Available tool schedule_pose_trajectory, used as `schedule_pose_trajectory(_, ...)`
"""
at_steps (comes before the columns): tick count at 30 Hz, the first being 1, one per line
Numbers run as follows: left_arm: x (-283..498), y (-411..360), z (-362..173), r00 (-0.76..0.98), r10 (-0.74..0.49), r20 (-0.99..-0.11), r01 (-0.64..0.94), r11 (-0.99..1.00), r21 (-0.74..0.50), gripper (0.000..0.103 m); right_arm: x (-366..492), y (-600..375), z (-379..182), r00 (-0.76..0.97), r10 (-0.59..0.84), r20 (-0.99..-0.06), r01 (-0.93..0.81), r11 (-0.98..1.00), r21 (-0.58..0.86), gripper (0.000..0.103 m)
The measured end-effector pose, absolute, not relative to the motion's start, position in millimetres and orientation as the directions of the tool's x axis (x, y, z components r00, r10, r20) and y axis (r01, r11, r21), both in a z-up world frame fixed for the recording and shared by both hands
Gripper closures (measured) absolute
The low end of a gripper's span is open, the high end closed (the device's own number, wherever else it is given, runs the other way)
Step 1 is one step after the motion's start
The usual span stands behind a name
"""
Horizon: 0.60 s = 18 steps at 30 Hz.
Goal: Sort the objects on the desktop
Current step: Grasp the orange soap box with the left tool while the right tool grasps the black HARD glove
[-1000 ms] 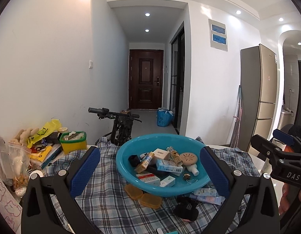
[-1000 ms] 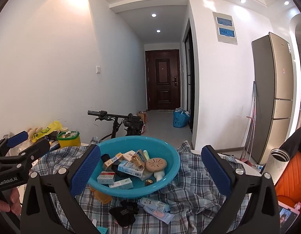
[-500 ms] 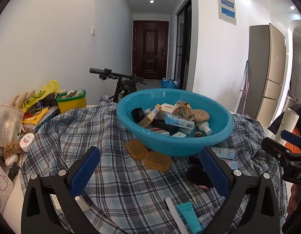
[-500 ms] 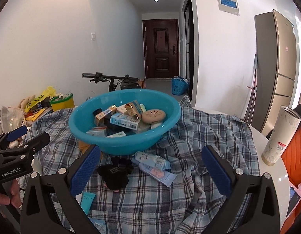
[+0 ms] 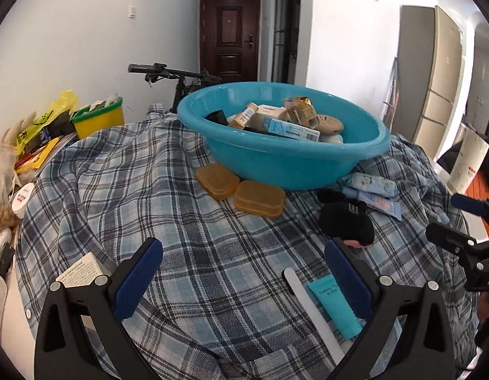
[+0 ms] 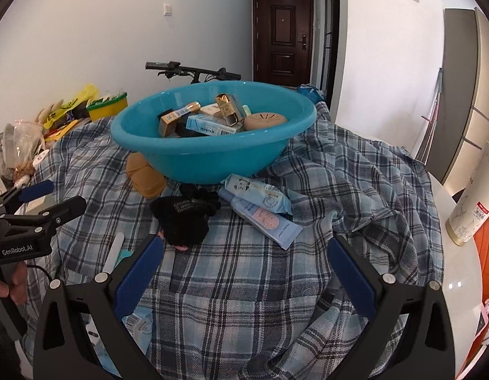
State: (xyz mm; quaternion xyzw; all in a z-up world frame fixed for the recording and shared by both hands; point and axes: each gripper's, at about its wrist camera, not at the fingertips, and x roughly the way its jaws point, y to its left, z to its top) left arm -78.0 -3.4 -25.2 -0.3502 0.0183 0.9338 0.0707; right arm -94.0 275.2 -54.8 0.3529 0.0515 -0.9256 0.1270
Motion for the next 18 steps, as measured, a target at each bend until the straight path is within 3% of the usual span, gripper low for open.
schedule_pose_trajectory(4, -90, -4, -27, -0.71, 0.124, -0.693, -0.215, -0.975, 0.046, 0.0, -104, 271, -57, -0.661, -0.26, -0.704, 0.355, -0.935, 0.011, 0.0)
schedule_pose_trajectory(10, -118, 9, -24, -0.662, 0.189, -0.725, -0.257, -0.966, -0.016, 0.0, -120, 254, -60, -0.628, -0.288, -0.723, 0.393, -0.919, 0.024, 0.0)
schedule_pose_trajectory(18, -136, 12, -34, -0.635, 0.151, -0.757, -0.273, -0.961, 0.037, 0.0, -137, 233, -78, -0.557, -0.282, -0.781, 0.51, -0.858, -0.054, 0.0)
